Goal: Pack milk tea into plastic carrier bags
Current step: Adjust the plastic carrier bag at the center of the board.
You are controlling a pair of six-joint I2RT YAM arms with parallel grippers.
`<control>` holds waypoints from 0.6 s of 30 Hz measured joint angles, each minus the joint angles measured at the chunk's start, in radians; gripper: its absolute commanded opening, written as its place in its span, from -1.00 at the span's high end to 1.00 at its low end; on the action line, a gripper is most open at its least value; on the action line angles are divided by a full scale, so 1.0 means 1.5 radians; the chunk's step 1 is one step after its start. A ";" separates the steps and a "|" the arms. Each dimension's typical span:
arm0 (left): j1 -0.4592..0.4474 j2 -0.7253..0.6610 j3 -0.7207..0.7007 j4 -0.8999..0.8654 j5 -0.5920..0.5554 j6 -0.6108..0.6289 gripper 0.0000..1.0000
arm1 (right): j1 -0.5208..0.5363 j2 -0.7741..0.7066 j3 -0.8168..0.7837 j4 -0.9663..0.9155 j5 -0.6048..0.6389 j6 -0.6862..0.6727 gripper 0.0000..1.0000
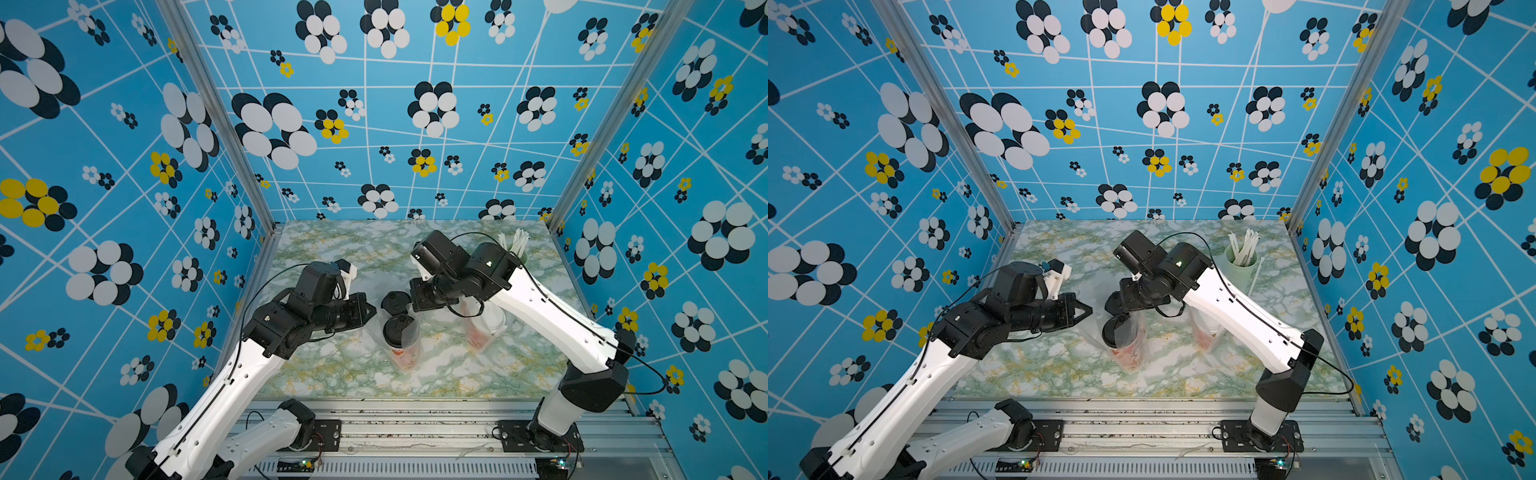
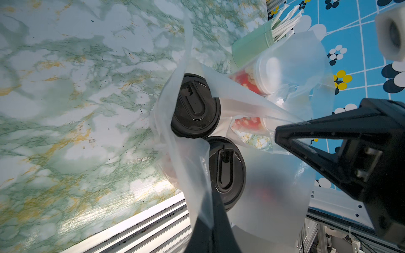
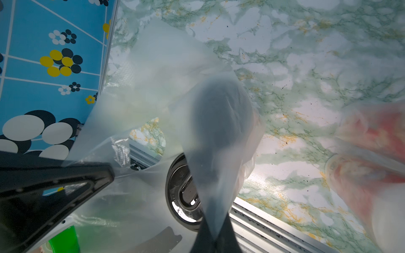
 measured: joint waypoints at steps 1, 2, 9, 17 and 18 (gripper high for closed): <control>0.000 0.000 0.000 -0.002 0.000 0.000 1.00 | 0.000 0.000 -0.005 0.000 0.000 0.000 1.00; 0.000 0.000 0.000 -0.003 0.000 0.000 1.00 | 0.001 -0.001 -0.013 0.001 0.000 0.000 1.00; 0.000 0.000 -0.005 -0.009 0.005 0.003 0.87 | 0.002 -0.001 -0.066 0.005 -0.003 0.000 1.00; 0.001 0.001 -0.008 -0.024 0.005 0.019 0.46 | 0.003 -0.001 -0.073 0.017 -0.009 0.003 0.52; 0.001 0.001 -0.008 -0.026 0.004 0.019 0.37 | 0.003 -0.001 -0.073 0.017 -0.011 0.000 0.37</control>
